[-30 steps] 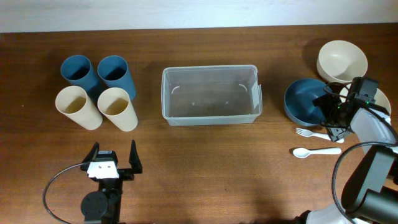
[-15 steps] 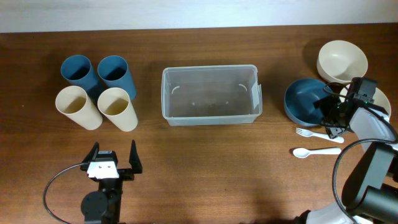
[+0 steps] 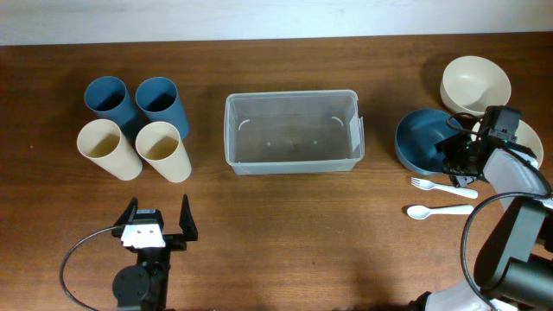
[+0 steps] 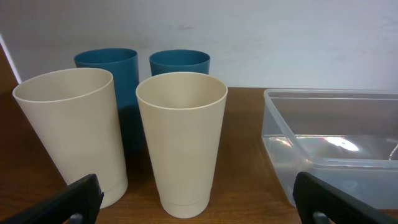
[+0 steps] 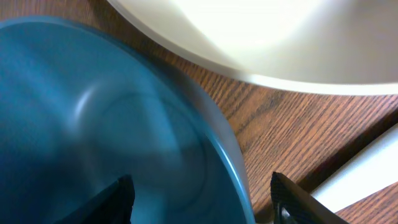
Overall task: Pack container
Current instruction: 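Lower the right gripper onto the blue bowl rim and close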
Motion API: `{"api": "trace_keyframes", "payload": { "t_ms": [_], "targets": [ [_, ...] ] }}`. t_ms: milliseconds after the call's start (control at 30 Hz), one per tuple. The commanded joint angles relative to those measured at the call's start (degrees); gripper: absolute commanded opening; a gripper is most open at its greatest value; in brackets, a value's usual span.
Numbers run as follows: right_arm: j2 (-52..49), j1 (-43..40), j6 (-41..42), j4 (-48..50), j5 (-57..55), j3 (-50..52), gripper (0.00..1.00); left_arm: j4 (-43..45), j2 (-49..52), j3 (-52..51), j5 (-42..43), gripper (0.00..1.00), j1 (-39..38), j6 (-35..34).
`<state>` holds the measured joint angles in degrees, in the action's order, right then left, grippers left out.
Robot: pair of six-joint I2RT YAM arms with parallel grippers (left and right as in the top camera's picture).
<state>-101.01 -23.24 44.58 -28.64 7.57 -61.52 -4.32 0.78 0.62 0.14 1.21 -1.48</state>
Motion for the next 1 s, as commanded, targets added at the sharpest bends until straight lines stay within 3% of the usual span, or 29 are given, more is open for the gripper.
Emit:
{"api": "trace_keyframes", "payload": {
  "t_ms": [0, 100, 267, 500, 667, 867, 967],
  "targets": [
    [-0.74, 0.37, -0.11, -0.07, -1.22, -0.74, 0.66, -0.42, -0.48, -0.13, -0.11, 1.0, 0.35, 0.72],
    [-0.74, 0.37, -0.11, -0.24, -1.25, -0.74, 0.73, -0.42, -0.48, -0.13, -0.13, 1.0, 0.35, 0.7],
    [-0.94, 0.37, -0.11, -0.26, -1.49, -0.72, 0.59, -0.44, -0.48, -0.13, -0.13, 1.0, 0.35, 0.7],
    [-3.74, 0.35, -0.11, 0.02, -1.42, -0.7, 0.56, -0.44, -0.48, -0.13, -0.13, 1.0, 0.35, 0.7],
    [-4.35, 0.35, -0.13, 0.24, -1.38, -0.7, 0.36, -0.42, -0.48, -0.13, -0.13, 1.0, 0.35, 0.7],
    [-4.37, 0.37, -0.13, 0.44, -1.11, -0.7, 0.25, -0.44, -0.48, -0.13, -0.13, 1.0, 0.35, 0.72],
    [-4.35, 0.37, -0.13, 0.44, -0.66, -0.7, 0.11, -0.44, -0.48, -0.13, -0.13, 1.0, 0.35, 0.7]
  ]
}}
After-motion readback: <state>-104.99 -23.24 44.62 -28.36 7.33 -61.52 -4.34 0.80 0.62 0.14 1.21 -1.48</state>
